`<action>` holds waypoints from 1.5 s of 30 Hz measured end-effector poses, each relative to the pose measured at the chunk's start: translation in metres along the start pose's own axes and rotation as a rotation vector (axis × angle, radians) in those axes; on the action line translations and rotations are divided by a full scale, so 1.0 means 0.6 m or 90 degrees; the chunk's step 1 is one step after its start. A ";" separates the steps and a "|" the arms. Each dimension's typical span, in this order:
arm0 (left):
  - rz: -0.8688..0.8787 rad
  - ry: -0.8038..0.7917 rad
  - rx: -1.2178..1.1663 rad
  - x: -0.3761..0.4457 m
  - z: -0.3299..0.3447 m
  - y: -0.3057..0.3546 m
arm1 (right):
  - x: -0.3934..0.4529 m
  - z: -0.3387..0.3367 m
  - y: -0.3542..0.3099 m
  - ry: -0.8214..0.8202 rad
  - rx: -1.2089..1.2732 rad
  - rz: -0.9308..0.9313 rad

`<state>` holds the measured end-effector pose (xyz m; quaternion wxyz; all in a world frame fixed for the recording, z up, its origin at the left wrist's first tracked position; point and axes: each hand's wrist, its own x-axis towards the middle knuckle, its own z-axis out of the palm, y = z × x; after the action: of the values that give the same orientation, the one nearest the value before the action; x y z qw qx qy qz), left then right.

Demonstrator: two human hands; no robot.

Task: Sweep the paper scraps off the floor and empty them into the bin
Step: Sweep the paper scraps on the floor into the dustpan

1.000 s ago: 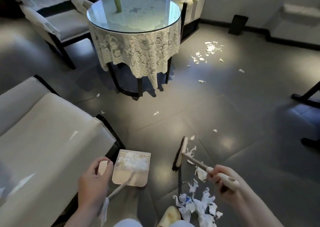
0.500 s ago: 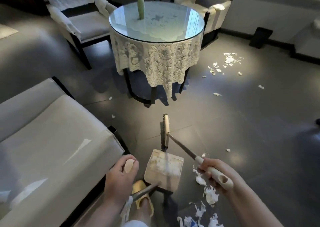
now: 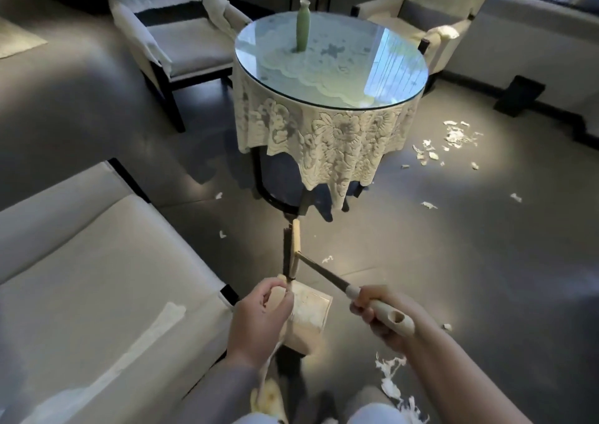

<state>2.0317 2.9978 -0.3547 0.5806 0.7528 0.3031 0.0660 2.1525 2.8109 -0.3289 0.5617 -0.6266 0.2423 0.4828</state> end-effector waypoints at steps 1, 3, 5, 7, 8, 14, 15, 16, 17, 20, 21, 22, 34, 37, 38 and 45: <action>-0.002 0.012 -0.003 0.014 -0.002 -0.001 | 0.008 0.005 -0.016 -0.012 0.012 0.009; -0.004 0.038 -0.017 0.041 -0.005 -0.002 | 0.024 0.013 -0.050 -0.018 0.024 0.031; 0.002 0.062 -0.027 0.066 -0.004 -0.001 | 0.051 0.014 -0.085 -0.025 0.027 0.033; 0.004 0.074 -0.030 0.092 0.001 0.002 | 0.074 0.017 -0.122 -0.043 0.017 0.050; 0.000 0.085 -0.035 0.106 0.005 0.004 | 0.085 0.019 -0.141 -0.057 0.019 0.060; -0.068 0.196 -0.062 0.197 0.033 0.033 | 0.161 0.010 -0.274 -0.140 -0.020 0.129; -0.070 0.207 -0.065 0.213 0.037 0.041 | 0.169 0.010 -0.298 -0.159 -0.031 0.133; -0.071 0.221 -0.060 0.228 0.040 0.047 | 0.175 0.013 -0.318 -0.169 -0.030 0.118; -0.073 0.240 -0.049 0.242 0.042 0.053 | 0.185 0.017 -0.338 -0.170 -0.023 0.098; -0.082 0.307 -0.030 0.280 0.044 0.070 | 0.220 0.036 -0.392 -0.208 -0.023 0.087; -0.084 0.327 -0.024 0.290 0.043 0.074 | 0.233 0.047 -0.412 -0.227 -0.021 0.112; -0.087 0.347 -0.017 0.297 0.038 0.077 | 0.245 0.061 -0.430 -0.242 -0.018 0.152; -0.118 0.418 -0.023 0.364 -0.062 0.081 | 0.352 0.213 -0.535 -0.303 -0.084 0.281; -0.122 0.417 -0.033 0.378 -0.088 0.071 | 0.401 0.282 -0.560 -0.334 -0.058 0.271; -0.120 0.411 -0.031 0.383 -0.095 0.067 | 0.421 0.307 -0.567 -0.336 -0.058 0.264; -0.120 0.433 -0.018 0.389 -0.131 0.033 | 0.519 0.432 -0.539 -0.286 0.075 0.279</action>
<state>2.1921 3.1851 -0.3707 0.4602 0.6484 0.5464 0.2633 2.4697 3.2099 -0.4249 0.5190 -0.4037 0.2687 0.7039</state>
